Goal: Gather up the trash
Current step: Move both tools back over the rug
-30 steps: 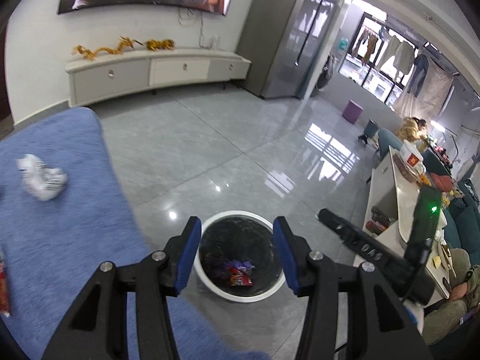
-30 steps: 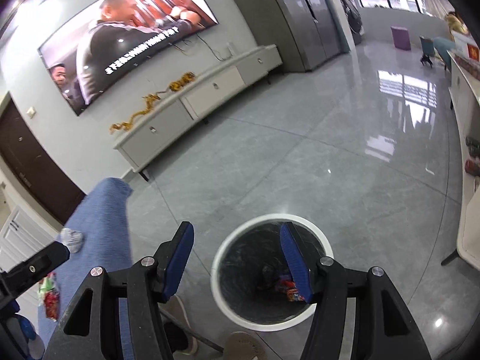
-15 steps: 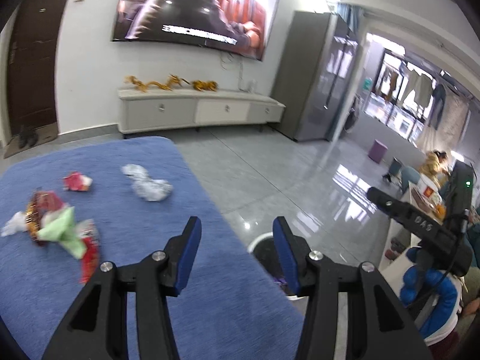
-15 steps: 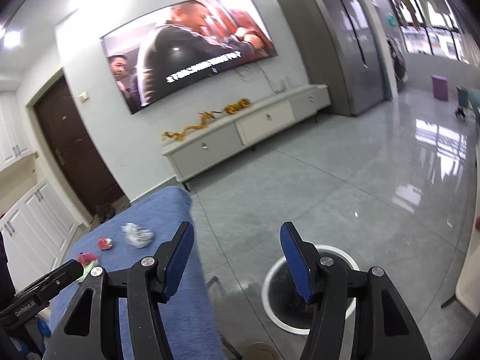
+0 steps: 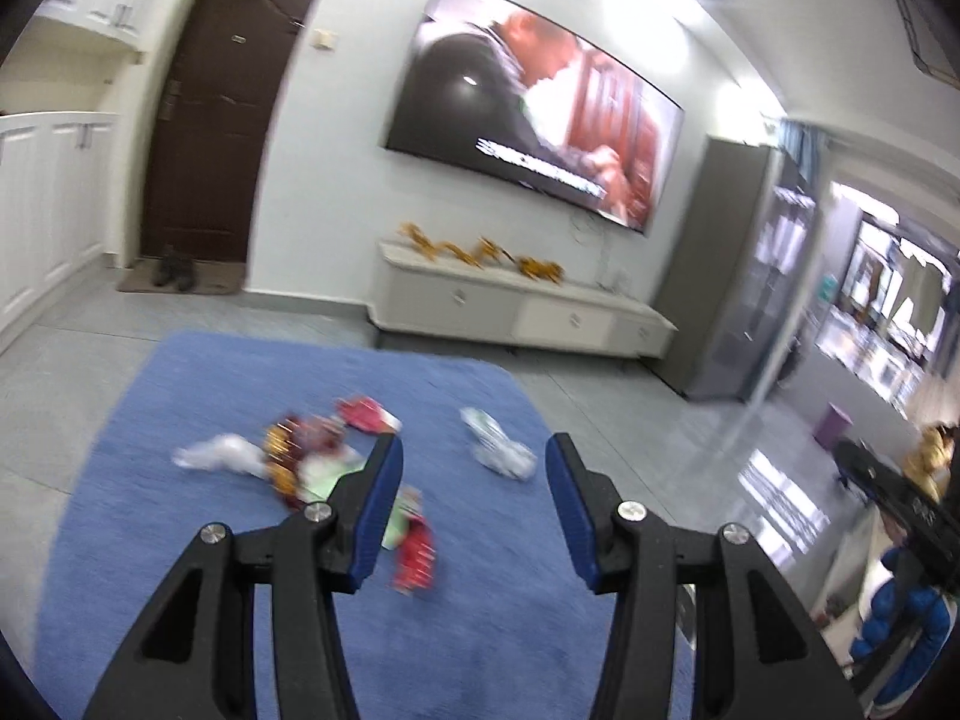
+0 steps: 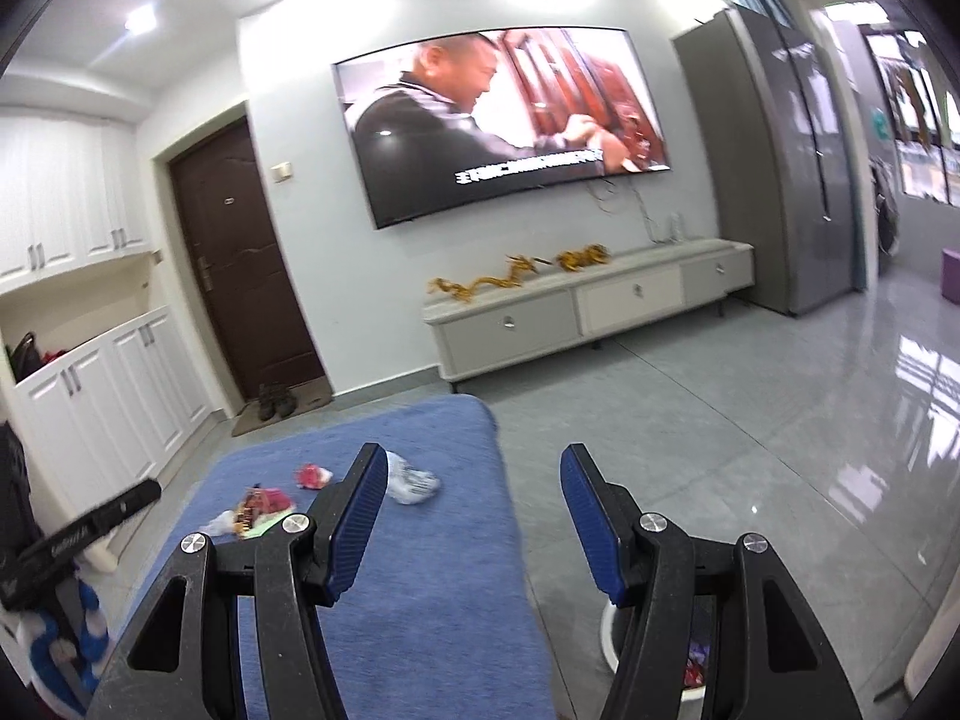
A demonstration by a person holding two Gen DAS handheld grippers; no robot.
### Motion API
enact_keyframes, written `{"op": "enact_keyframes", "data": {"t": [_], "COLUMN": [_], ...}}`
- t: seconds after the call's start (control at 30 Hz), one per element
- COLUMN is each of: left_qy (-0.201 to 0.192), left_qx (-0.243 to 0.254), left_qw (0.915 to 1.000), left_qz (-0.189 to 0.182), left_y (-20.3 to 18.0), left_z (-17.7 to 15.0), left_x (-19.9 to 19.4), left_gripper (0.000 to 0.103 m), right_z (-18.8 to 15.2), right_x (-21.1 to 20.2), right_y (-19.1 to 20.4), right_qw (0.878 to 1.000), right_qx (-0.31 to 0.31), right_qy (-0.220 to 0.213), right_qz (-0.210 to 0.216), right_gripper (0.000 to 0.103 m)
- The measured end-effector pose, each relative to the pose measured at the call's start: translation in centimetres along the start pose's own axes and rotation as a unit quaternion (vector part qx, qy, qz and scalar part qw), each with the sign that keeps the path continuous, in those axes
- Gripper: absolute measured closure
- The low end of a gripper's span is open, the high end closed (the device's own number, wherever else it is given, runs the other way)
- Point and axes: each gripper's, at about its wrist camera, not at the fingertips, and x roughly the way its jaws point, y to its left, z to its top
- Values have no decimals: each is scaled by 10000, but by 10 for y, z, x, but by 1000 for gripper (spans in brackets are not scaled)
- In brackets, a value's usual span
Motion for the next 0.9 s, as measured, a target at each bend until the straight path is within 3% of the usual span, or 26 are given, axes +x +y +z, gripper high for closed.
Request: {"op": "enact_keyframes", "data": {"t": [0.37,0.67,0.8,0.9], "left_qy": [-879,-1335,-1370,-1206], "left_qx": [-161,226,357,300], "left_qw": [9899,9619,9531,9574], "left_qz": [1097,2377,2676,2608], "left_y": [84,140,153,164], "left_z": [66,134,153,148], "left_x": [-35,-76,-85,-75], "left_gripper": [55,55,55,55], "right_z": [17,17,14,13], "right_x": [31,61,74,89], "right_y": [35,37,37,35], "right_qw": [9982,9975,9972,9969], "right_qx": [-344,-364,-308,-253], "right_qy": [-15,131,243,357], "right_qz": [494,597,642,655], "right_gripper": [45,45,45,45]}}
